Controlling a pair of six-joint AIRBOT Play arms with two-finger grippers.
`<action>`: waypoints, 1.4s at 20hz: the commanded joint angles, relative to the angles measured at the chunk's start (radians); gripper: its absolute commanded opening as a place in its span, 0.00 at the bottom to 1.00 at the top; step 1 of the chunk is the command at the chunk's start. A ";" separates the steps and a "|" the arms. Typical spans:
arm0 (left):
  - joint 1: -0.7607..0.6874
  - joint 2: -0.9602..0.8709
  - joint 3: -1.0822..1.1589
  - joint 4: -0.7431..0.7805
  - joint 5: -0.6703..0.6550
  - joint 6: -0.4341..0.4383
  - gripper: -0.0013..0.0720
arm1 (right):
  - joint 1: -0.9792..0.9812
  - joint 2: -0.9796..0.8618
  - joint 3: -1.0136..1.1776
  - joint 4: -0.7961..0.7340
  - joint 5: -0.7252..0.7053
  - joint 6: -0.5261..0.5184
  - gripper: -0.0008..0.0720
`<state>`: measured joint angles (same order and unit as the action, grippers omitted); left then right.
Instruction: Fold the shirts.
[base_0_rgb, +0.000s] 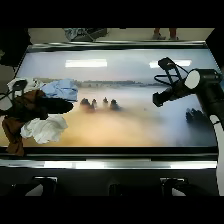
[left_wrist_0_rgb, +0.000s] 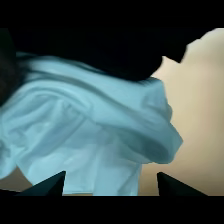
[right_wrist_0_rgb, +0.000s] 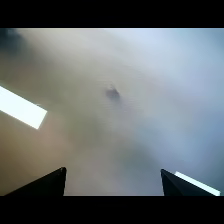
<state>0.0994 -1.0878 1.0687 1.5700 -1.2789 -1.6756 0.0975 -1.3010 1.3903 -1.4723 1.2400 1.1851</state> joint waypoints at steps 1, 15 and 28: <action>0.245 -0.008 -0.065 -0.219 0.071 0.000 1.00 | 0.000 -0.029 -0.003 0.076 0.060 -0.087 0.98; 0.285 -0.303 -0.148 -0.244 0.330 0.055 0.32 | 0.000 -0.087 -0.002 0.162 0.097 -0.161 0.96; -0.146 0.557 -0.053 -0.885 0.485 0.161 0.05 | 0.000 0.302 0.156 -0.013 0.042 -0.121 0.96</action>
<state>0.1020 -0.7105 1.0115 0.7887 -0.9138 -1.4403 0.0978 -1.1130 1.5288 -1.4525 1.2854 1.0283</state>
